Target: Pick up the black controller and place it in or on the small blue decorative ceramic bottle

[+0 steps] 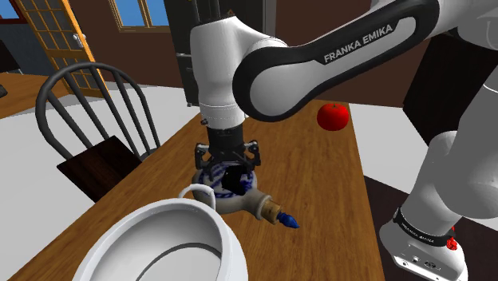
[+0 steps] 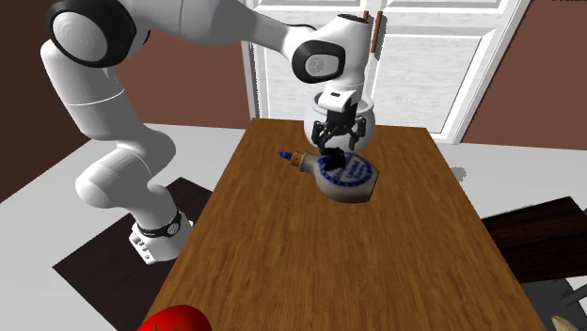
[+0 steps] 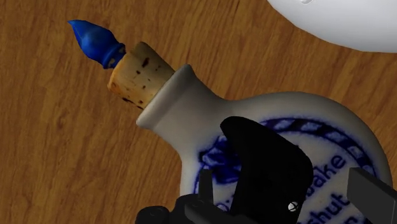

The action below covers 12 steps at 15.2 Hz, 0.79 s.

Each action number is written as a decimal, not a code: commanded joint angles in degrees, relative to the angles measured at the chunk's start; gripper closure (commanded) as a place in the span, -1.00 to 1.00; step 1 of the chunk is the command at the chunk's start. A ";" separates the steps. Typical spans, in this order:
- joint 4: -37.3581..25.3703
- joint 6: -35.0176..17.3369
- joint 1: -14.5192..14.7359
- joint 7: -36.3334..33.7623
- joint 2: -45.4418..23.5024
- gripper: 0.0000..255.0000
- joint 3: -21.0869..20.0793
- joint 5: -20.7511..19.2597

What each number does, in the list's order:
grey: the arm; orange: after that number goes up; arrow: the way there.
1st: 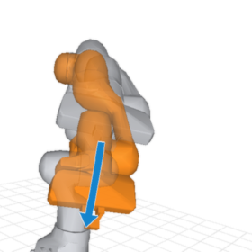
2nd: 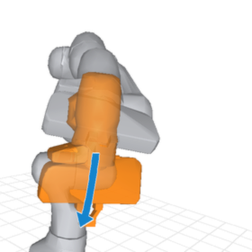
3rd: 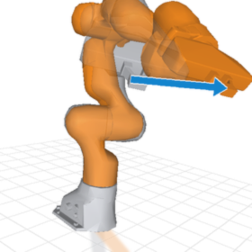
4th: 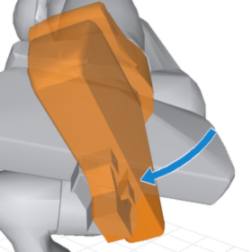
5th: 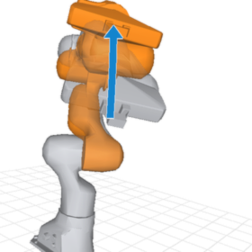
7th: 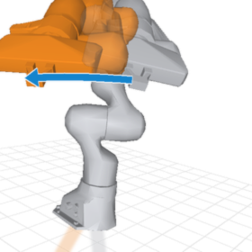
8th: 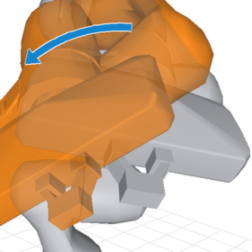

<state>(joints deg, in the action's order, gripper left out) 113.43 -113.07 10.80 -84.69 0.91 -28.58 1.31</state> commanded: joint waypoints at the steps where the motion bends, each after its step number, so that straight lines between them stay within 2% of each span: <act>1: -1.51 1.90 -0.06 0.16 0.44 -1.00 0.07 0.21; 4: -6.04 7.17 -0.19 0.43 1.27 -1.00 0.23 0.57; 12: -6.04 7.17 -0.19 0.43 1.27 -1.00 0.23 0.57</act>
